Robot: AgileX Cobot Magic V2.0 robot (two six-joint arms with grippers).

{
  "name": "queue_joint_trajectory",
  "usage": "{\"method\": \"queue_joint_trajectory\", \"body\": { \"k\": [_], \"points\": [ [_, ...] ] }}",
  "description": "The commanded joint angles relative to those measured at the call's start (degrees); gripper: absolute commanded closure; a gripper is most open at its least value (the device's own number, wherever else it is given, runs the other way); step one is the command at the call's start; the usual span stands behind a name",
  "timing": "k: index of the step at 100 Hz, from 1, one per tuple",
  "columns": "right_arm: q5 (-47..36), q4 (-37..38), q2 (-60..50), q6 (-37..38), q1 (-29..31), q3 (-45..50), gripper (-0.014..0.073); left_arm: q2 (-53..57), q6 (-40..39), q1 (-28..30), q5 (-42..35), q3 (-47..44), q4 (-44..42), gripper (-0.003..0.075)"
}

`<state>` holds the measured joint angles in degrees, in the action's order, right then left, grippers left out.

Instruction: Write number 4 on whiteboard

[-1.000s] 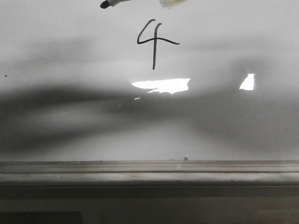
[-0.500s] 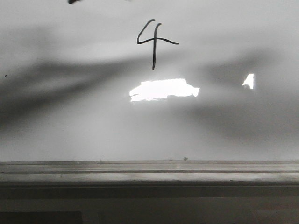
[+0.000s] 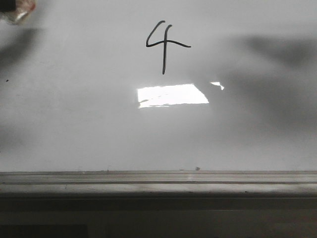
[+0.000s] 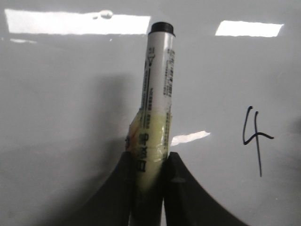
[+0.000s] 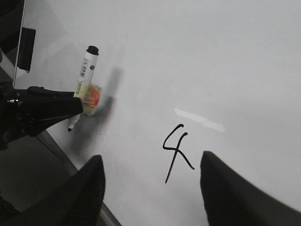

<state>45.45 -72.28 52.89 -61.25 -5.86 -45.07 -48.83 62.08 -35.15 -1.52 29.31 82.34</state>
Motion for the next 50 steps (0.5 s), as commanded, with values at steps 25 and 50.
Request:
{"method": "queue_joint_trajectory", "body": {
  "k": [25,50],
  "points": [
    [-0.96,-3.81,-0.26,-0.07,0.28,-0.68,0.0197,-6.49,-0.13,-0.04,-2.25,4.93,4.0,0.0741],
    [-2.17,-3.81,-0.16,-0.07,0.28,-0.68,0.0197,-10.02,0.14,-0.46,-1.06,6.24,4.29,0.0741]
  ]
}}
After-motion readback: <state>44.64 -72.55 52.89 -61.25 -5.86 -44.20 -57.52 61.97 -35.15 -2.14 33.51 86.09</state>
